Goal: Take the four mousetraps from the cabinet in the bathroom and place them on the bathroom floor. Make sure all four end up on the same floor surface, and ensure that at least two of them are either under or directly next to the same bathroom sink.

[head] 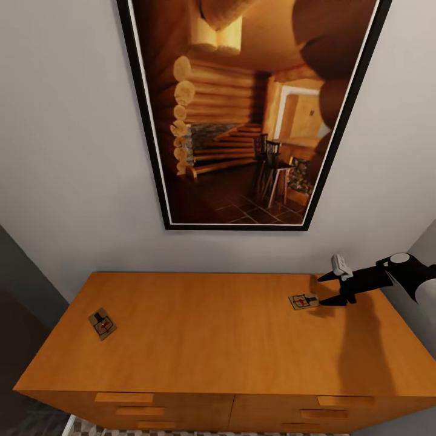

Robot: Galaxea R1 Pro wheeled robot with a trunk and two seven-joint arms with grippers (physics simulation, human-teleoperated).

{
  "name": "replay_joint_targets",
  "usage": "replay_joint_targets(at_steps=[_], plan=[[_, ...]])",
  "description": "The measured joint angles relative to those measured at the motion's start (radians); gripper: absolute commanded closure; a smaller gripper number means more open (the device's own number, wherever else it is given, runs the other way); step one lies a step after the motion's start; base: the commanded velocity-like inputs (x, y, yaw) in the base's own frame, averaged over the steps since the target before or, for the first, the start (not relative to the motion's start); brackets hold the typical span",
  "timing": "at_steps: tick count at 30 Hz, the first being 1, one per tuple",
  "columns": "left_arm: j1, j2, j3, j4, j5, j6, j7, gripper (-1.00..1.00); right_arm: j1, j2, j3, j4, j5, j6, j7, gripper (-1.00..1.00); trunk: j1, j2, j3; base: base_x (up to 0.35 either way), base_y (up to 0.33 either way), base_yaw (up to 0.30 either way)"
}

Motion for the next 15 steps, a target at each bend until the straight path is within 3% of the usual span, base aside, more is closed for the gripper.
replay_joint_targets(at_steps=[15], plan=[[0.000, -0.005, 0.000, 0.000, 0.000, 0.000, 0.000, -1.00, 0.000, 0.003, 0.001, 0.003, -0.004, 0.000, 0.002, -1.00, 0.000, 0.000, 0.000, 0.000, 0.000, 0.000]])
